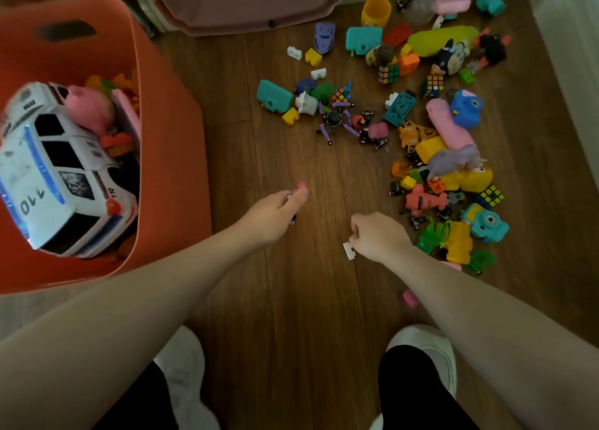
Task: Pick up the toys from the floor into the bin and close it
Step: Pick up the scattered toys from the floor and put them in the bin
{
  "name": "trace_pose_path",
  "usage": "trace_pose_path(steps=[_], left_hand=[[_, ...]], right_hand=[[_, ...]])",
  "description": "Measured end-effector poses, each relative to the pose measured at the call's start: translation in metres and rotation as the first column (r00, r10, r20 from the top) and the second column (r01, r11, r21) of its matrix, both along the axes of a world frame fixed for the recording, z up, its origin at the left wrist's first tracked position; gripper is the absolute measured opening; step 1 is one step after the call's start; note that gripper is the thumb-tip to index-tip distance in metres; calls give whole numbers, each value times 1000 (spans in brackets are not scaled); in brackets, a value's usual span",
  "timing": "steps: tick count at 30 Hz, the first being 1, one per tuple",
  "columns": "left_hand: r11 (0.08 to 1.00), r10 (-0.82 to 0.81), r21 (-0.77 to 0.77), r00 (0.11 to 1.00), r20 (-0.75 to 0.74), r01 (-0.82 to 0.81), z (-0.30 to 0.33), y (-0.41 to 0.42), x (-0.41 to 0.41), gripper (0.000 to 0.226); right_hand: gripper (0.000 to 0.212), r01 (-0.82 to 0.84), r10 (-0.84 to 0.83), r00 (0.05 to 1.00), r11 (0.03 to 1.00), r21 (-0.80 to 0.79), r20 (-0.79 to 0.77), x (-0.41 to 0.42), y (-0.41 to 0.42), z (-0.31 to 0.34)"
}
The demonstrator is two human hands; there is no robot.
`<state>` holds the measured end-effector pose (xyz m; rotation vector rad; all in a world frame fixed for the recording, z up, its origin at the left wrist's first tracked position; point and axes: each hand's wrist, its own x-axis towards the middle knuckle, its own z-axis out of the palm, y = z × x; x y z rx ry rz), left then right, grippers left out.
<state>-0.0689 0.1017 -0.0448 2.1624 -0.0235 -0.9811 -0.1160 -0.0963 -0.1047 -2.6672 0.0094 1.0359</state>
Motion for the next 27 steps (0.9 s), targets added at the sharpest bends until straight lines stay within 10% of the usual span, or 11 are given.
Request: trace_pose_path(steps=[6, 14, 24, 26, 27], left_hand=[[999, -49, -23, 998, -44, 48, 0, -6, -9, 43], [990, -133, 39, 987, -91, 137, -2, -20, -15, 54], [992, -97, 67, 988, -121, 106, -6, -17, -9, 60], [997, -69, 7, 989, -133, 70, -1, -18, -6, 55], [998, -46, -37, 988, -150, 41, 2, -18, -3, 51]], right_hand=[[24, 139, -148, 976, 988, 68, 157, -13, -14, 0], [85, 16, -12, 999, 994, -109, 37, -19, -2, -13], [16, 65, -87, 979, 990, 124, 182, -25, 7, -22], [2, 472, -512, 859, 801, 369, 12, -15, 4, -13], [4, 720, -715, 659, 512, 468, -231, -6, 3, -4]])
